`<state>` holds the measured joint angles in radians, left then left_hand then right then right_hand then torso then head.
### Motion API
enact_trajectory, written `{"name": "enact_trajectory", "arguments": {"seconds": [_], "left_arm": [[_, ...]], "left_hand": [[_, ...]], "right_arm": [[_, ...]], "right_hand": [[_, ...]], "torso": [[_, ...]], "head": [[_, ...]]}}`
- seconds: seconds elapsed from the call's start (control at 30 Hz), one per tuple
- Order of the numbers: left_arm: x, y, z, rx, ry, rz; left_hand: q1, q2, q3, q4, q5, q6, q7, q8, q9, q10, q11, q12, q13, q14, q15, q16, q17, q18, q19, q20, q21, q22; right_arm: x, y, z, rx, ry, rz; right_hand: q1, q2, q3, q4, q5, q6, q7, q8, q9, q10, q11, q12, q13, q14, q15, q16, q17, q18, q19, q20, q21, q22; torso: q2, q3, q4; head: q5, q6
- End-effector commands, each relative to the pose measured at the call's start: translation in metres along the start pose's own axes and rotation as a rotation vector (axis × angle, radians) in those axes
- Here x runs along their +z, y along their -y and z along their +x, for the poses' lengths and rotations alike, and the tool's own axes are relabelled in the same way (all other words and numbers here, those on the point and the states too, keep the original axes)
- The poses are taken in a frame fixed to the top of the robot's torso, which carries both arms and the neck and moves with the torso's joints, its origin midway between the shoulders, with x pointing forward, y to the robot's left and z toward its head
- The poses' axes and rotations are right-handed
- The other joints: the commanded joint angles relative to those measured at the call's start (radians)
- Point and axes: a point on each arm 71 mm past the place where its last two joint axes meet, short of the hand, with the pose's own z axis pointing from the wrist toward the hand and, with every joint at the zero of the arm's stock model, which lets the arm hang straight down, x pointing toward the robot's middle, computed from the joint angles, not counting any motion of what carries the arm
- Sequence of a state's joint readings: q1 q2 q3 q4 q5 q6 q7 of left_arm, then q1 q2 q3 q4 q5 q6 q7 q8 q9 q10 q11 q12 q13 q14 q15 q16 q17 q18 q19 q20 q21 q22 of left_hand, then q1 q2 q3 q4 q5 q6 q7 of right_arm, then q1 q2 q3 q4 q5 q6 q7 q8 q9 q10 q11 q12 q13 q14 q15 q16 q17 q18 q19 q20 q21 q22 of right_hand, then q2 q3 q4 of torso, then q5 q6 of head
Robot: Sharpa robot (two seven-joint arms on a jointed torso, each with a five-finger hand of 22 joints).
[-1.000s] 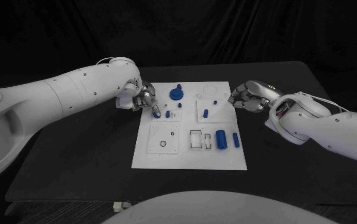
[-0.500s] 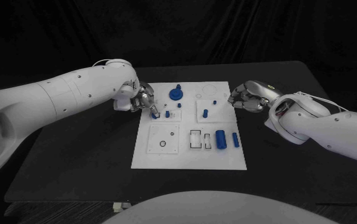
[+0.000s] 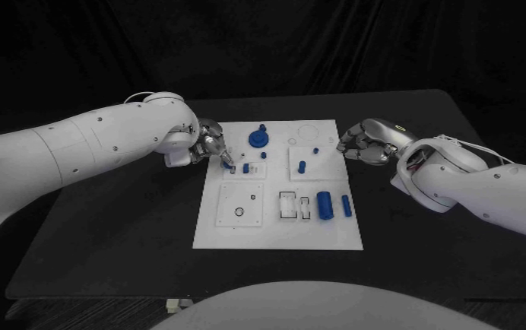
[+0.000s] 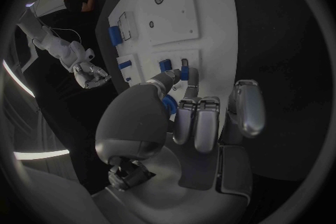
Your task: Assemble the parts on the task board
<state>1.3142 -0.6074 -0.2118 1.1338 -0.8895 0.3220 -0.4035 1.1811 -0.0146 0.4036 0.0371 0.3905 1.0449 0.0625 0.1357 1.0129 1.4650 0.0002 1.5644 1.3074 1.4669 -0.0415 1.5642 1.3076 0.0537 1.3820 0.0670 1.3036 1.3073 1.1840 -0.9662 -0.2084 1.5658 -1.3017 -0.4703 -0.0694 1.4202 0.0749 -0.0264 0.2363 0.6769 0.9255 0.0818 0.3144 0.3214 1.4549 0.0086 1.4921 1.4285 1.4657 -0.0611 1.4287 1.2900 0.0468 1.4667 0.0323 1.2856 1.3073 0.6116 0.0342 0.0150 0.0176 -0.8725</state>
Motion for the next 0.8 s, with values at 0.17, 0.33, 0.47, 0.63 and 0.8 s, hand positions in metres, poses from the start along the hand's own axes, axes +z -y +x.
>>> {"name": "enact_trajectory", "arguments": {"seconds": [0.17, 0.33, 0.47, 0.63, 0.8], "left_arm": [[-0.0037, -0.0006, -0.0023, -0.045, 0.098, 0.0], [-0.0037, -0.002, -0.0012, -0.039, 0.082, -0.011], [-0.0034, -0.002, 0.0009, -0.027, 0.056, -0.02], [-0.0031, -0.0011, 0.003, -0.016, 0.034, -0.028], [-0.0027, 0.0007, 0.0045, -0.011, 0.026, -0.028]], "left_hand": [[-0.012, 0.001, 0.016, -0.004, -0.006, 0.006, -0.008, 0.007, 0.003, 0.106, -0.008, 0.006, 0.263, 0.104, -0.007, 0.007, 0.263, 0.01, 0.011, -0.001, 0.011, 0.179], [-0.012, 0.001, 0.017, -0.004, -0.004, 0.007, -0.009, 0.008, 0.003, 0.106, -0.009, 0.006, 0.263, 0.104, -0.008, 0.007, 0.263, 0.01, 0.012, -0.002, 0.011, 0.179], [-0.013, 0.001, 0.017, -0.004, -0.004, 0.008, -0.009, 0.008, 0.003, 0.106, -0.009, 0.006, 0.263, 0.104, -0.008, 0.007, 0.263, 0.011, 0.011, -0.002, 0.009, 0.179], [-0.013, 0.0, 0.017, -0.004, -0.005, 0.007, -0.009, 0.008, 0.003, 0.106, -0.009, 0.006, 0.263, 0.104, -0.009, 0.007, 0.263, 0.011, 0.011, -0.002, 0.008, 0.178], [-0.012, 0.0, 0.017, -0.005, -0.005, 0.007, -0.01, 0.008, 0.003, 0.106, -0.01, 0.006, 0.263, 0.104, -0.009, 0.007, 0.263, 0.011, 0.01, -0.002, 0.008, 0.178]], "right_arm": [[-0.0001, 0.0008, 0.0011, 0.0, 0.001, 0.017], [-0.0002, 0.0009, 0.0014, 0.0, 0.0, 0.018], [-0.0004, 0.001, 0.0015, 0.0, -0.001, 0.018], [0.0, 0.0007, 0.0018, 0.0, -0.001, 0.017], [0.0002, 0.0005, 0.0023, 0.001, -0.003, 0.017]], "right_hand": [[0.004, 0.002, 0.007, 0.001, 0.005, 0.005, 0.0, -0.001, 0.002, 0.032, -0.008, -0.004, -0.021, 0.054, -0.006, -0.003, -0.001, 0.016, 0.004, 0.009, -0.003, 0.18], [0.004, 0.002, 0.007, 0.001, 0.005, 0.005, 0.0, -0.001, 0.002, 0.032, -0.008, -0.004, -0.021, 0.054, -0.006, -0.003, -0.001, 0.016, 0.004, 0.009, -0.003, 0.18], [0.004, 0.002, 0.007, 0.001, 0.005, 0.005, 0.0, -0.001, 0.002, 0.032, -0.008, -0.004, -0.021, 0.054, -0.006, -0.003, -0.001, 0.016, 0.004, 0.009, -0.003, 0.18], [0.003, 0.002, 0.008, 0.001, 0.005, 0.005, 0.0, -0.001, 0.002, 0.032, -0.008, -0.004, -0.021, 0.053, -0.006, -0.004, -0.001, 0.016, 0.004, 0.009, -0.002, 0.18], [0.003, 0.002, 0.008, 0.001, 0.005, 0.005, 0.0, -0.001, 0.002, 0.032, -0.008, -0.004, -0.021, 0.053, -0.006, -0.004, -0.001, 0.016, 0.004, 0.009, -0.002, 0.18]], "torso": [[0.0, 0.0002, -0.0003], [-0.001, 0.0011, 0.0007], [-0.001, 0.0008, 0.0002], [0.0, -0.0002, -0.0005], [0.0, 0.0001, -0.0019]], "head": [[0.003, 0.0], [0.001, 0.0], [0.002, 0.0], [0.003, 0.0], [0.006, 0.0]]}}
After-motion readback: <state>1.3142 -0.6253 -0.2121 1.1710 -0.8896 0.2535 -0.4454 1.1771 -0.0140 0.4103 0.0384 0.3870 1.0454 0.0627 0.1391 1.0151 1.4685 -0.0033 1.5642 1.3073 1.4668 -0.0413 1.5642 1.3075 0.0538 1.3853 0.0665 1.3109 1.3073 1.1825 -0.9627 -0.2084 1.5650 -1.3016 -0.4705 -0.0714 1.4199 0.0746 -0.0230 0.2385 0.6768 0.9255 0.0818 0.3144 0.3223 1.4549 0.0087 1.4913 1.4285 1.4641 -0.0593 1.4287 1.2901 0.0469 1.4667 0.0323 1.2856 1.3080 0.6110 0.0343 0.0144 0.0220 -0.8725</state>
